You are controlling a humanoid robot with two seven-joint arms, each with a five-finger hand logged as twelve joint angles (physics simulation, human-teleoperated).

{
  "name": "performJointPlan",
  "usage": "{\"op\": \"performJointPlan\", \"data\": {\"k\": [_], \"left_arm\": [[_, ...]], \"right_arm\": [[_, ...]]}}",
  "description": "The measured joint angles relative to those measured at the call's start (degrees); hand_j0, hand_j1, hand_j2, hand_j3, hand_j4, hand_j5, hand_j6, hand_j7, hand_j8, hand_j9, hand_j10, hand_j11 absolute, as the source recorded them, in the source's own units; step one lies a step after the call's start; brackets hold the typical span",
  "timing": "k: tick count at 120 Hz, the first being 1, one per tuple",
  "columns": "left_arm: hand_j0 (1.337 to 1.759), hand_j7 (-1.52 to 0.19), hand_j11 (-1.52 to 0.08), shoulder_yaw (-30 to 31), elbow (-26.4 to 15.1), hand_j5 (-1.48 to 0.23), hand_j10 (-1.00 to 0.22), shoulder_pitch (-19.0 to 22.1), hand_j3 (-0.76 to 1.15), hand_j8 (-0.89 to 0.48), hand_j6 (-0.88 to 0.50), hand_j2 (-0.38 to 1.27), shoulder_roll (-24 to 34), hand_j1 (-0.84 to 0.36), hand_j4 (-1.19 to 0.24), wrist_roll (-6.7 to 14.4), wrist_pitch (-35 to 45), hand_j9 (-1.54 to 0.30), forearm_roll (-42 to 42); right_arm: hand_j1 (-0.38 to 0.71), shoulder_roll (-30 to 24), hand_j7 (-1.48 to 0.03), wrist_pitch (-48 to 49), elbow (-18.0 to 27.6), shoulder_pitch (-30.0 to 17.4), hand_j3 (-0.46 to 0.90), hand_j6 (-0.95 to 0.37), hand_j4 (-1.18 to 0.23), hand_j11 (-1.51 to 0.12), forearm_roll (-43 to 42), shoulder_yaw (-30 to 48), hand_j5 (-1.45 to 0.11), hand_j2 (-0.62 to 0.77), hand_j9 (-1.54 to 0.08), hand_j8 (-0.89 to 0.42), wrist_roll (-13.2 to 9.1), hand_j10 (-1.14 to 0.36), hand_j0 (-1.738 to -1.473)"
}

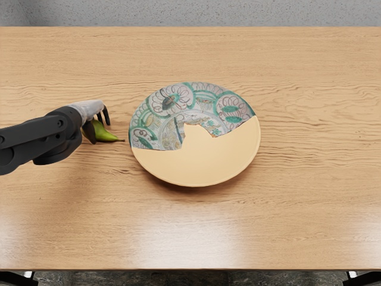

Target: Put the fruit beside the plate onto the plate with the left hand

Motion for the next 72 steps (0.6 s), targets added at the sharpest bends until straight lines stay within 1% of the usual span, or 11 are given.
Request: {"op": "performJointPlan", "data": {"k": [22,32,57,67,72], "left_arm": [[1.653,-0.82,-0.82,-0.02,0.03,-0.82,-0.61,-0.04,0.0,-0.41,-0.45,0.15,0.0,-0.24,-0.62,0.01,-0.12,-0.82,-0.35],[1.653,-0.84,-0.84,-0.08,0.2,-0.84,-0.61,-1.4,0.0,-0.41,-0.45,0.18,0.0,-0.24,-0.63,-0.01,-0.1,-0.84,-3.01],[1.652,-0.86,-0.86,-1.01,0.93,-0.86,-0.61,-1.67,0.0,-0.41,-0.45,0.16,0.94,-0.22,-0.64,-0.03,-0.08,-0.86,-8.21],[1.653,-0.87,-0.86,-1.56,1.08,-0.87,-0.61,-3.32,0.0,-0.41,-0.45,0.23,2.43,-0.23,-0.64,-0.02,-0.12,-0.86,-10.96],[1.653,-0.87,-0.86,-1.86,1.12,-0.87,-0.61,-4.58,0.0,-0.41,-0.45,0.21,2.68,-0.24,-0.64,-0.02,-0.12,-0.86,-13.37]], "right_arm": [[-0.35,0.0,0.0,0.0,0.0,0.0,0.0,0.0,0.0,0.0,0.0,0.0,0.0,0.0,0.0,0.0,0.0,0.0,-1.658],[-0.35,0.0,0.0,0.0,0.0,0.0,0.0,0.0,0.0,0.0,0.0,0.0,0.0,0.0,0.0,0.0,0.0,0.0,-1.658],[-0.35,0.0,0.0,0.0,0.01,0.0,0.0,0.0,0.0,0.0,0.0,0.0,0.0,0.0,0.0,0.0,-0.01,0.0,-1.658],[-0.35,0.0,0.0,0.0,0.01,0.0,0.0,0.0,0.0,0.0,0.0,0.0,0.0,0.0,0.0,0.0,-0.02,0.0,-1.658],[-0.35,0.0,0.0,0.0,0.01,0.0,0.0,0.0,0.0,0.0,0.0,0.0,0.0,0.0,0.0,0.0,-0.01,0.0,-1.658]]}}
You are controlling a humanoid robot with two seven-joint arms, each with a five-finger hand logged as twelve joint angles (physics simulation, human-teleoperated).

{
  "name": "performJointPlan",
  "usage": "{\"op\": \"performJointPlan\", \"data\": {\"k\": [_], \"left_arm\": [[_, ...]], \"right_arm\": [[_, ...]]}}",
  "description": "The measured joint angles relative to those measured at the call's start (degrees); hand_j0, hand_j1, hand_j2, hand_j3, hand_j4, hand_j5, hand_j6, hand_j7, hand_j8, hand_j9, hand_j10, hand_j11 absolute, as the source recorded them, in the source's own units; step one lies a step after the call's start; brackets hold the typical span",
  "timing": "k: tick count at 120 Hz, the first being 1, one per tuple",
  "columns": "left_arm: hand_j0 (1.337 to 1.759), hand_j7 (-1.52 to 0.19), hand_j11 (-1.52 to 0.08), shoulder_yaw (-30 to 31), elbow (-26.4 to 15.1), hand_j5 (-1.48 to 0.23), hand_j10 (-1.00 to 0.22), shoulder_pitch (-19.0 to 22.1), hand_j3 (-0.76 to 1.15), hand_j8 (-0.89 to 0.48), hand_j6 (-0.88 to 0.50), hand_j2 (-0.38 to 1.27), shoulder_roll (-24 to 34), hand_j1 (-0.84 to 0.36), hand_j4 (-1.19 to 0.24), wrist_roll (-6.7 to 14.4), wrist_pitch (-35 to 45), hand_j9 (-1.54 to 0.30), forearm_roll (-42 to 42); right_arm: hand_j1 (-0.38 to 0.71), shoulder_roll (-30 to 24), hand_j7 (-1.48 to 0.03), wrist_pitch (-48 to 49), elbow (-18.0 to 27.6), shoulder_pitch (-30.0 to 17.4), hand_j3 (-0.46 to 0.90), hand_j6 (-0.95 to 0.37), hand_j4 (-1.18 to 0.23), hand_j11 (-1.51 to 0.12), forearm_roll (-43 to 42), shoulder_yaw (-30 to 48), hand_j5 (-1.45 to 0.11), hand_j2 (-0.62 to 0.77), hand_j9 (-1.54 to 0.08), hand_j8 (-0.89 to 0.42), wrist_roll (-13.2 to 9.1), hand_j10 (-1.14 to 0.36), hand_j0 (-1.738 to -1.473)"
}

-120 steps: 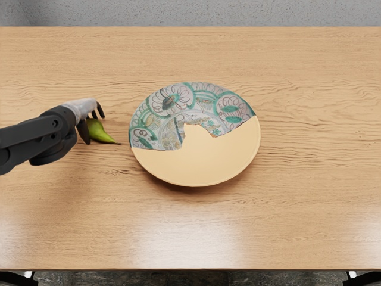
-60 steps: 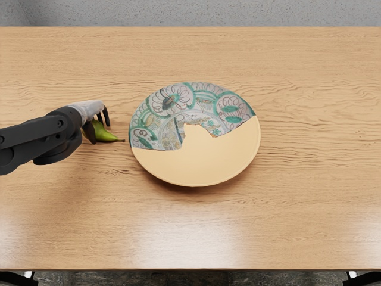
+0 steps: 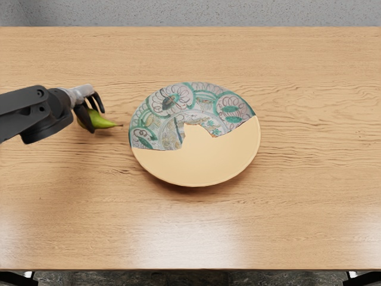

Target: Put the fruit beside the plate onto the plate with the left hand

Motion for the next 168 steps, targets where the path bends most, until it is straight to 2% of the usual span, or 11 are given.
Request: {"op": "performJointPlan", "data": {"k": [25,54,61,80,86,88,110,120,137,149,168], "left_arm": [[1.656,-0.86,-0.86,-2.17,0.02,-0.88,-0.62,-5.51,0.0,-0.43,-0.46,0.35,1.03,-0.27,-0.64,-0.02,-0.12,-0.85,-11.79],[1.658,-0.86,-0.86,-5.76,-0.09,-0.89,-0.62,-9.33,0.0,-0.41,-0.46,0.54,0.31,-0.34,-0.63,-0.02,-6.47,-0.84,-17.8],[1.658,-0.86,-0.85,-6.07,-0.08,-0.88,-0.61,-10.75,0.0,-0.42,-0.46,0.49,-1.24,-0.33,-0.64,0.0,-8.54,-0.84,-19.55],[1.658,-0.86,-0.86,-6.04,-0.11,-0.88,-0.6,-8.64,0.0,-0.4,-0.44,0.54,-8.25,-0.37,-0.64,-0.02,-10.99,-0.85,-21.83],[1.657,-0.86,-0.86,-5.91,-0.13,-0.88,-0.59,-7.14,0.0,-0.41,-0.45,0.72,-9.79,-0.42,-0.64,-0.01,-11.27,-0.85,-22.14],[1.657,-0.86,-0.86,-5.9,-0.13,-0.88,-0.6,-7.05,0.0,-0.4,-0.46,0.67,-9.96,-0.42,-0.64,-0.01,-11.33,-0.85,-22.18],[1.658,-0.4,-0.39,-12.89,0.0,-0.4,-0.28,-5.85,0.0,-0.2,-0.22,0.28,-8.55,0.0,-0.29,-0.01,-13.41,-0.39,-28.32],[1.658,-0.27,-0.27,-18.91,0.04,-0.27,-0.19,-0.91,0.0,-0.14,-0.15,0.19,-4.54,0.11,-0.2,-0.01,-20.02,-0.27,-36.07],[1.658,-0.15,-0.14,-36.74,0.07,-0.15,-0.1,14.98,0.0,-0.08,-0.09,0.1,0.25,0.22,-0.11,-0.01,-32.52,-0.14,-46.27],[1.658,-0.1,-0.1,-44.29,0.07,-0.1,-0.07,18.18,0.0,-0.05,-0.06,0.06,6.83,0.26,-0.07,-0.01,-35.25,-0.1,-49.66],[1.658,-0.06,-0.05,-47.66,0.29,-0.06,-0.04,23.54,0.0,-0.03,-0.03,0.03,15.65,0.3,-0.04,-0.01,-36.58,-0.05,-51.35]], "right_arm": [[-0.35,0.0,0.0,0.0,0.0,0.0,0.0,0.0,0.0,0.0,0.0,0.0,0.0,0.0,0.0,0.0,0.0,0.0,-1.658],[-0.35,0.0,0.0,0.0,0.0,0.0,0.0,0.0,0.0,0.0,0.0,0.0,0.0,0.0,0.0,0.0,0.0,0.0,-1.658],[-0.35,0.0,0.0,0.0,0.0,0.0,0.0,0.0,0.0,0.0,0.0,0.0,0.0,0.0,0.0,0.0,0.02,0.0,-1.658],[-0.35,0.0,0.0,0.0,0.0,0.0,0.0,0.0,0.0,0.0,0.0,0.0,0.0,0.0,0.0,0.0,0.01,0.0,-1.658],[-0.35,0.0,0.0,0.0,0.0,0.0,0.0,0.0,0.0,0.0,0.0,0.0,0.0,0.0,0.0,0.0,0.01,0.0,-1.658],[-0.35,0.0,0.0,0.0,0.0,0.0,0.0,0.0,0.0,0.0,0.0,0.0,0.0,0.0,0.0,0.0,0.02,0.0,-1.658],[-0.35,0.0,0.0,0.0,0.01,0.0,0.0,0.0,0.0,0.0,0.0,0.0,0.0,0.0,0.0,0.0,0.01,0.0,-1.658],[-0.35,0.0,0.0,0.0,-0.01,0.0,0.0,0.0,0.0,0.0,0.0,0.0,0.0,0.0,0.0,0.0,0.0,0.0,-1.658],[-0.35,0.0,0.0,0.0,-0.01,0.0,0.0,0.0,0.0,0.0,0.0,0.0,0.0,0.0,0.0,0.0,0.01,0.0,-1.658],[-0.35,0.0,0.0,0.0,-0.02,0.0,0.0,0.0,0.0,0.0,0.0,0.0,0.0,0.0,0.0,0.0,0.01,0.0,-1.658],[-0.35,0.0,0.0,0.0,0.0,0.0,0.0,0.0,0.0,0.0,0.0,0.0,0.0,0.0,0.0,0.0,0.03,0.0,-1.658]]}}
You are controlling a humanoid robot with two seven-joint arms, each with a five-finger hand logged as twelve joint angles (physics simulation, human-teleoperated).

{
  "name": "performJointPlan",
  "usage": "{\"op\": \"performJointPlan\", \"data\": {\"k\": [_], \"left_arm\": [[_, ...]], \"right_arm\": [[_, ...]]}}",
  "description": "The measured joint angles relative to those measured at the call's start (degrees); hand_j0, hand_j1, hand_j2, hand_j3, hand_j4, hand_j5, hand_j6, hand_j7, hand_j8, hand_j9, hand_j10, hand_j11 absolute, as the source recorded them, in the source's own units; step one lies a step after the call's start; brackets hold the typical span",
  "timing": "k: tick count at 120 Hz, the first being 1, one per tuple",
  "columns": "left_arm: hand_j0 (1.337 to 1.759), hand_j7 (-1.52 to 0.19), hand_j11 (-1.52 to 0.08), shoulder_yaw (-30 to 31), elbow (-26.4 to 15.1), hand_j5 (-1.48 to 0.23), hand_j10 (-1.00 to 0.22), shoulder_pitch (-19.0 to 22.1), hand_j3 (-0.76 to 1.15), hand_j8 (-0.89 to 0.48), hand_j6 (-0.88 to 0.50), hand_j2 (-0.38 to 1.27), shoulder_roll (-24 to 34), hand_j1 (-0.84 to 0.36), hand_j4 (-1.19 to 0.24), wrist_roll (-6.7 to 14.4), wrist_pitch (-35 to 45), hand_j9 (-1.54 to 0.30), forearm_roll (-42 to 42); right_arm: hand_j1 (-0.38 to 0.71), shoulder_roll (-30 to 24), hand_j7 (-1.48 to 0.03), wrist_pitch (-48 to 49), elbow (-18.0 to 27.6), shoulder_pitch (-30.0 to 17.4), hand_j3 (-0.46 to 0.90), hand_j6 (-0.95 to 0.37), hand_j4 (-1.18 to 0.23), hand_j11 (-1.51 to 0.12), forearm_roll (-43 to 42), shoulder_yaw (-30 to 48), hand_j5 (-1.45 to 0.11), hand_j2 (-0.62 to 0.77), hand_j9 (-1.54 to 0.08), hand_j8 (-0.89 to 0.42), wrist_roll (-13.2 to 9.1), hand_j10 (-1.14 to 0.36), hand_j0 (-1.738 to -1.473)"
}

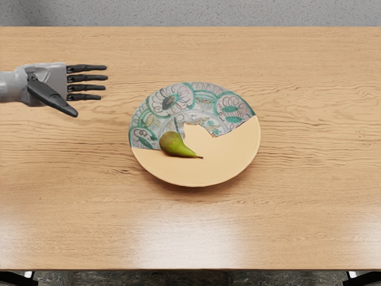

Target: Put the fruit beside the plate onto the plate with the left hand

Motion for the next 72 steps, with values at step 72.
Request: {"op": "performJointPlan", "data": {"k": [72], "left_arm": [[1.658,-0.02,-0.02,-0.86,9.54,-0.02,-0.01,3.38,0.0,-0.01,-0.01,0.0,7.34,0.33,-0.01,0.0,-0.4,-0.02,-0.53]], "right_arm": [[-0.35,0.0,0.0,0.0,0.0,0.0,0.0,0.0,0.0,0.0,0.0,0.0,0.0,0.0,0.0,0.0,-0.02,0.0,-1.658]]}}
